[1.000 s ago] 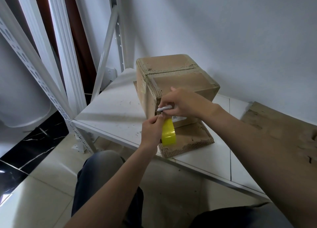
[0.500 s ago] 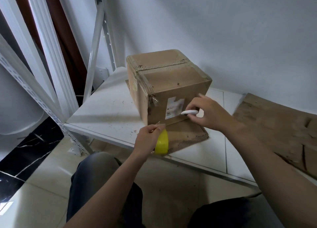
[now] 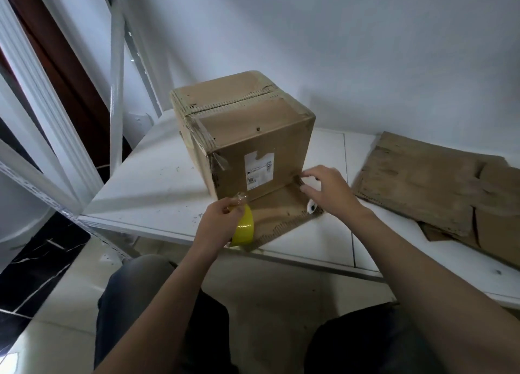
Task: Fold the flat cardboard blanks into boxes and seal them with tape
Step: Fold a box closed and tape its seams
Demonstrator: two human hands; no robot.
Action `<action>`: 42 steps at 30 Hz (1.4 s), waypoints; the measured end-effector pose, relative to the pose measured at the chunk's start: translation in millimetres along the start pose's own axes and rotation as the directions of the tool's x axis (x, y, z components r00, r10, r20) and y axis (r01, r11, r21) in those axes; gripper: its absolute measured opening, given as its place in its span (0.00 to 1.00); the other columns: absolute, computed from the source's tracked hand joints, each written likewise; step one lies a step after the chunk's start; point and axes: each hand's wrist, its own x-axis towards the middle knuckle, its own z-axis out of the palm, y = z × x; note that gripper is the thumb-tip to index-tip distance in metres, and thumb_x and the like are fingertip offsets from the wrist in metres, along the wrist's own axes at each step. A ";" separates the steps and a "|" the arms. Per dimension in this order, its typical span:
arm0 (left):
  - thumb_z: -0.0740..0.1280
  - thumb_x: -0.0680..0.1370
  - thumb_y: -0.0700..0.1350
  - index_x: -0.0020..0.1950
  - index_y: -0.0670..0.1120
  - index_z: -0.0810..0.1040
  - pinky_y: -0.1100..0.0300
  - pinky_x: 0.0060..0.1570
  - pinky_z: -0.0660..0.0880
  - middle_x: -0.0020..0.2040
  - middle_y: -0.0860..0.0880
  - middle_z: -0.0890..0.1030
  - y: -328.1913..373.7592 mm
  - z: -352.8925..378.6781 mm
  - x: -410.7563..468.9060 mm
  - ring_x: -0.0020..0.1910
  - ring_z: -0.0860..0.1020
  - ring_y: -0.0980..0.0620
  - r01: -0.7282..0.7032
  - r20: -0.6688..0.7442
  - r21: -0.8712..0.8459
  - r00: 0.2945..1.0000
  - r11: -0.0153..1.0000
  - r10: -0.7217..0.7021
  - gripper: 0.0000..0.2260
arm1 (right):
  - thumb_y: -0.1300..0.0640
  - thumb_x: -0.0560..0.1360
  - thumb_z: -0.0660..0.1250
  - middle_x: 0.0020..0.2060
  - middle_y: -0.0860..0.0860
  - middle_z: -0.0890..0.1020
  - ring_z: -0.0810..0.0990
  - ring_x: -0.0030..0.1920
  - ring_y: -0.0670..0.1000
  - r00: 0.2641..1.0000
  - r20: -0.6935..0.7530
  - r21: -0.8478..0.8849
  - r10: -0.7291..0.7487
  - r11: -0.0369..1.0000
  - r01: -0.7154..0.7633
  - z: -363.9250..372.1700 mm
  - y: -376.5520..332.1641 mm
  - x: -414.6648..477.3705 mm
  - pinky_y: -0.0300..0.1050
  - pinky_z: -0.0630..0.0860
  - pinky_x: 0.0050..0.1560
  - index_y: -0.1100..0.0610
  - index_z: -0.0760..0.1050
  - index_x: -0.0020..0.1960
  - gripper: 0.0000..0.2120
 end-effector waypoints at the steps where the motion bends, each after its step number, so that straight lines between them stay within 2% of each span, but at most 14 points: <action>1: 0.67 0.80 0.51 0.62 0.52 0.81 0.40 0.51 0.82 0.55 0.48 0.79 0.2 -3.0 1.2 0.53 0.79 0.43 0.004 -0.015 0.018 1.000 1.000 -0.003 0.11 | 0.52 0.78 0.70 0.57 0.48 0.81 0.76 0.57 0.53 0.996 -0.051 0.001 -0.073 0.997 0.073 -5.5 -11.5 3.3 0.46 0.71 0.59 0.52 0.80 0.61 0.12; 4: 0.66 0.78 0.51 0.56 0.56 0.81 0.40 0.54 0.81 0.53 0.48 0.79 2.2 -14.3 2.2 0.53 0.79 0.43 0.015 -0.033 0.035 0.999 0.999 -0.014 0.08 | 0.49 0.80 0.68 0.56 0.49 0.79 0.75 0.56 0.53 0.920 -0.229 -0.057 -0.318 0.948 0.314 -22.8 -56.0 11.9 0.43 0.68 0.58 0.53 0.79 0.61 0.12; 7: 0.61 0.71 0.53 0.50 0.59 0.81 0.39 0.54 0.81 0.52 0.47 0.80 4.0 -23.7 1.8 0.52 0.79 0.41 0.056 -0.022 0.026 0.998 0.998 -0.055 0.12 | 0.43 0.80 0.63 0.63 0.52 0.75 0.70 0.62 0.52 0.874 -0.296 -0.122 -0.385 0.923 0.365 -32.9 -104.1 24.9 0.45 0.66 0.63 0.53 0.74 0.69 0.21; 11: 0.60 0.70 0.54 0.52 0.59 0.82 0.39 0.54 0.81 0.52 0.50 0.79 1.0 -32.8 1.4 0.52 0.79 0.41 0.070 -0.010 0.012 0.998 0.997 -0.070 0.15 | 0.32 0.79 0.54 0.74 0.50 0.68 0.65 0.69 0.57 0.894 -0.092 -0.305 -0.439 0.867 0.394 -28.6 -158.1 57.7 0.53 0.63 0.66 0.47 0.66 0.76 0.31; 14: 0.62 0.77 0.48 0.56 0.58 0.82 0.39 0.55 0.80 0.54 0.48 0.78 -0.8 -39.9 3.5 0.53 0.78 0.42 0.049 -0.007 0.009 0.999 0.999 -0.048 0.12 | 0.28 0.77 0.52 0.74 0.49 0.67 0.65 0.69 0.57 0.888 0.041 -0.376 -0.459 0.816 0.439 -9.3 -178.6 77.4 0.56 0.64 0.66 0.43 0.65 0.77 0.33; 18: 0.62 0.75 0.49 0.58 0.56 0.82 0.39 0.54 0.81 0.50 0.52 0.79 2.2 -52.9 9.4 0.51 0.79 0.44 0.041 -0.004 -0.010 0.999 0.999 -0.041 0.15 | 0.26 0.75 0.47 0.69 0.49 0.73 0.68 0.64 0.58 0.872 0.028 -0.503 -0.488 0.747 0.434 13.3 -172.3 89.6 0.55 0.69 0.59 0.43 0.69 0.75 0.36; 21: 0.62 0.74 0.49 0.59 0.54 0.82 0.39 0.53 0.81 0.48 0.55 0.78 2.8 -61.0 13.2 0.49 0.79 0.45 0.056 0.002 -0.029 0.998 0.998 -0.056 0.16 | 0.27 0.74 0.50 0.63 0.49 0.79 0.73 0.56 0.60 0.809 -0.070 -0.536 -0.583 0.706 0.462 21.2 -165.3 94.6 0.54 0.73 0.52 0.45 0.75 0.71 0.36; 25: 0.60 0.67 0.50 0.56 0.54 0.84 0.38 0.51 0.81 0.48 0.53 0.80 0.3 -65.0 18.1 0.49 0.80 0.43 0.065 0.003 -0.055 0.998 0.996 -0.065 0.21 | 0.26 0.70 0.57 0.67 0.48 0.77 0.73 0.55 0.59 0.795 -0.057 -0.594 -0.604 0.661 0.460 22.1 -156.5 92.5 0.55 0.73 0.54 0.44 0.70 0.75 0.39; 30: 0.63 0.77 0.42 0.50 0.57 0.83 0.38 0.53 0.81 0.47 0.55 0.79 -3.5 -66.4 19.9 0.48 0.80 0.47 0.047 0.007 -0.072 0.999 0.996 -0.047 0.12 | 0.32 0.60 0.77 0.71 0.49 0.73 0.73 0.57 0.60 0.820 -0.003 -0.623 -0.573 0.642 0.447 21.5 -155.6 85.9 0.56 0.71 0.60 0.44 0.63 0.78 0.52; 33: 0.62 0.78 0.40 0.51 0.56 0.83 0.38 0.53 0.81 0.47 0.55 0.79 -6.0 -67.2 19.1 0.48 0.79 0.47 0.038 0.006 -0.073 0.999 0.997 -0.038 0.13 | 0.23 0.62 0.67 0.72 0.48 0.70 0.70 0.60 0.58 0.848 0.021 -0.606 -0.529 0.668 0.432 15.9 -159.7 82.2 0.56 0.68 0.63 0.42 0.60 0.79 0.50; 35: 0.63 0.77 0.43 0.51 0.57 0.83 0.37 0.53 0.81 0.48 0.55 0.78 -4.9 -68.4 16.1 0.49 0.79 0.46 0.027 0.016 -0.078 1.000 0.997 -0.026 0.12 | 0.20 0.70 0.51 0.72 0.45 0.69 0.66 0.63 0.56 0.906 0.018 -0.460 -0.424 0.801 0.384 12.9 -167.7 78.5 0.56 0.64 0.64 0.40 0.62 0.78 0.42; 37: 0.63 0.75 0.46 0.49 0.59 0.82 0.37 0.53 0.81 0.48 0.55 0.78 -4.1 -69.6 13.7 0.49 0.79 0.46 0.015 0.023 -0.087 1.000 0.996 -0.013 0.11 | 0.25 0.75 0.45 0.72 0.44 0.70 0.64 0.65 0.54 0.941 -0.028 -0.291 -0.338 0.903 0.316 18.1 -173.8 75.0 0.54 0.61 0.63 0.38 0.66 0.76 0.35; 40: 0.65 0.75 0.49 0.48 0.59 0.82 0.37 0.52 0.81 0.49 0.54 0.79 -3.8 -71.1 10.2 0.49 0.79 0.45 -0.015 0.025 -0.102 1.000 0.995 0.018 0.07 | 0.26 0.76 0.52 0.72 0.44 0.70 0.65 0.65 0.55 0.936 -0.093 -0.333 -0.339 0.897 0.291 31.6 -174.7 71.0 0.54 0.61 0.65 0.38 0.65 0.76 0.33; 42: 0.68 0.78 0.50 0.53 0.57 0.82 0.37 0.53 0.81 0.52 0.52 0.80 -5.7 -71.0 7.9 0.52 0.79 0.43 -0.041 0.030 -0.099 0.999 0.994 0.044 0.06 | 0.26 0.71 0.62 0.72 0.46 0.69 0.65 0.65 0.56 0.923 -0.091 -0.381 -0.375 0.869 0.316 32.6 -169.3 72.7 0.55 0.62 0.66 0.39 0.64 0.77 0.37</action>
